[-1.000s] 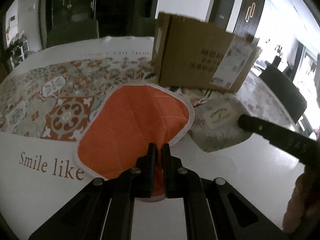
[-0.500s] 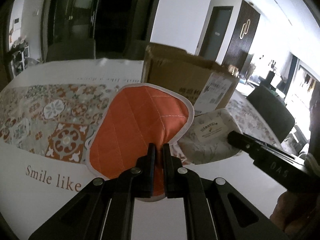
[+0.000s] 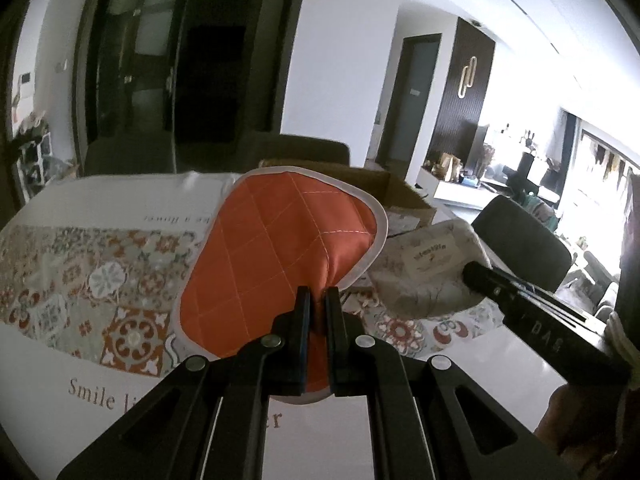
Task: Organize soft objects
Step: 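Carry the pouch and pot holder over the box with both tools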
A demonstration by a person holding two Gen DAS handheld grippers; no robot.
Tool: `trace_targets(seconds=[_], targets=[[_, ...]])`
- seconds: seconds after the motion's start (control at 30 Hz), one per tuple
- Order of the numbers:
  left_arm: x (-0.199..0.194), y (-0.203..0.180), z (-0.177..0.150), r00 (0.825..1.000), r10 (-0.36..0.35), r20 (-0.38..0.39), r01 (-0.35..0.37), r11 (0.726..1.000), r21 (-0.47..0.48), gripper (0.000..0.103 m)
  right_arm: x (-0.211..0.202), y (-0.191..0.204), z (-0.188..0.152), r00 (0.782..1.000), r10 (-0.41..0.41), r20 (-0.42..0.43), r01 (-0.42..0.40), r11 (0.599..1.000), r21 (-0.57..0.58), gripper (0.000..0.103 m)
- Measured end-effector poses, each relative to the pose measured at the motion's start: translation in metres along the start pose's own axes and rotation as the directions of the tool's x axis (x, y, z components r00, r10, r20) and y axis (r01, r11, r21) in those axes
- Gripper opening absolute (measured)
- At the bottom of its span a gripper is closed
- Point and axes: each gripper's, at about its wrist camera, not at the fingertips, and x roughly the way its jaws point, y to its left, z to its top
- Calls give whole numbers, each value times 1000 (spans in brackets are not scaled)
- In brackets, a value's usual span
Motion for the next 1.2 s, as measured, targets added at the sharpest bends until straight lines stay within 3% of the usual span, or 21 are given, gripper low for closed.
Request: trace_targets(seconds=[0.6,1.2], targets=[[10,-28,56,998,-35,57,30,997,77,9,-22,-17,58,987,-26,160,20,999,35,16],[69,-37,93,999,-16,33,9,982,191,9,14,-28,99,976,-76,206,69,997,41,16]])
